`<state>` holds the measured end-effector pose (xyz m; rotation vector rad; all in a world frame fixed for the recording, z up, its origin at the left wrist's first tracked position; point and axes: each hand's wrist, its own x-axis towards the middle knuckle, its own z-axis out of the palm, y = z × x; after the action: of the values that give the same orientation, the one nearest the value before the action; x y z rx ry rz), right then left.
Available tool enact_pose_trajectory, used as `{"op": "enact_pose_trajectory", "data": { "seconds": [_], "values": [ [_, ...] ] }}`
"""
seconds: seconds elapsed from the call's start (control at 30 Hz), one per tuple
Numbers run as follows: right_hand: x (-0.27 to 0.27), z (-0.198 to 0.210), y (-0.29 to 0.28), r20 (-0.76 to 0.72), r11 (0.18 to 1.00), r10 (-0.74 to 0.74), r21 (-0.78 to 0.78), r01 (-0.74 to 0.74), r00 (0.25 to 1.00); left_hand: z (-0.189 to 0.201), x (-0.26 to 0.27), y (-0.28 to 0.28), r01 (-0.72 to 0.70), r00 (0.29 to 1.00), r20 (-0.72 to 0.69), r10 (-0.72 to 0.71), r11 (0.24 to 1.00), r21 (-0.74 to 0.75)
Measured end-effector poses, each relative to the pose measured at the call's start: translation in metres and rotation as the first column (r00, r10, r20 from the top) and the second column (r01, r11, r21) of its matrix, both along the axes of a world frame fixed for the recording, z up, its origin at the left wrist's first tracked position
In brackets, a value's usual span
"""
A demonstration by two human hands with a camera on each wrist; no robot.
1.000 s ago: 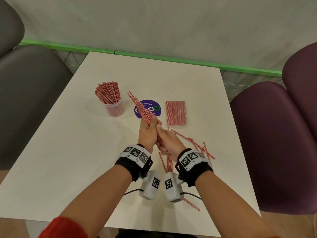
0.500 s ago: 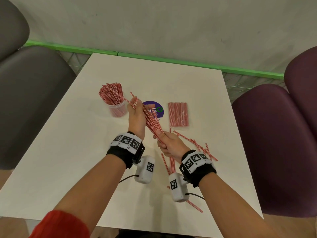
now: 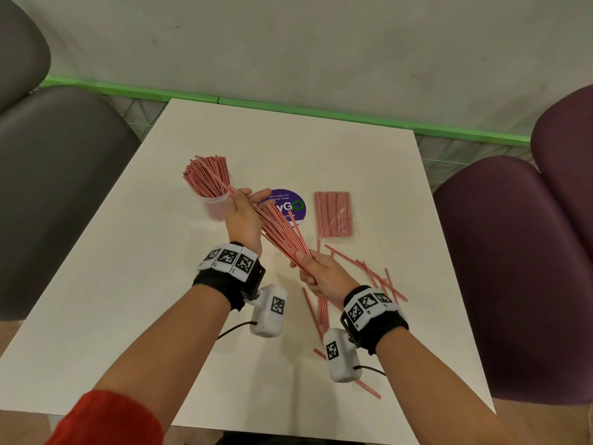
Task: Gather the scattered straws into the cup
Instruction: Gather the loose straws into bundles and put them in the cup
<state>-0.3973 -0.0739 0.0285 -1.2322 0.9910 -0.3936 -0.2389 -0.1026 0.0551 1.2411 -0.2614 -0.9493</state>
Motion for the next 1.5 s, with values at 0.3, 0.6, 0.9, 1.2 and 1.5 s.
{"op": "enact_pose_trajectory", "data": {
  "seconds": [0.3, 0.6, 0.9, 1.2, 1.5],
  "values": [
    [-0.009, -0.012, -0.004, 0.014, 0.997, -0.074, 0.032, 0.073, 0.997, 0.003, 0.017, -0.007, -0.250, 0.961, -0.134, 0.243, 0.968, -0.035],
    [-0.007, -0.010, -0.010, 0.035, 0.977, -0.214, 0.020, 0.213, 0.976, -0.023, -0.012, 0.014, 0.077, 0.983, 0.148, -0.106, 0.979, 0.189],
    [0.019, -0.010, -0.013, -0.079, 0.949, -0.250, -0.217, 0.228, 0.965, -0.040, -0.057, 0.025, 0.250, 0.911, 0.258, -0.322, 0.928, 0.276],
    [0.030, -0.002, -0.014, -0.125, 0.958, -0.214, -0.223, 0.183, 0.969, -0.036, -0.061, 0.029, 0.319, 0.889, 0.248, -0.385, 0.909, 0.268],
    [0.018, 0.003, -0.010, -0.043, 0.969, -0.241, -0.072, 0.237, 0.970, -0.034, -0.036, 0.038, 0.588, 0.752, 0.189, -0.631, 0.772, 0.239]
  ]
}}
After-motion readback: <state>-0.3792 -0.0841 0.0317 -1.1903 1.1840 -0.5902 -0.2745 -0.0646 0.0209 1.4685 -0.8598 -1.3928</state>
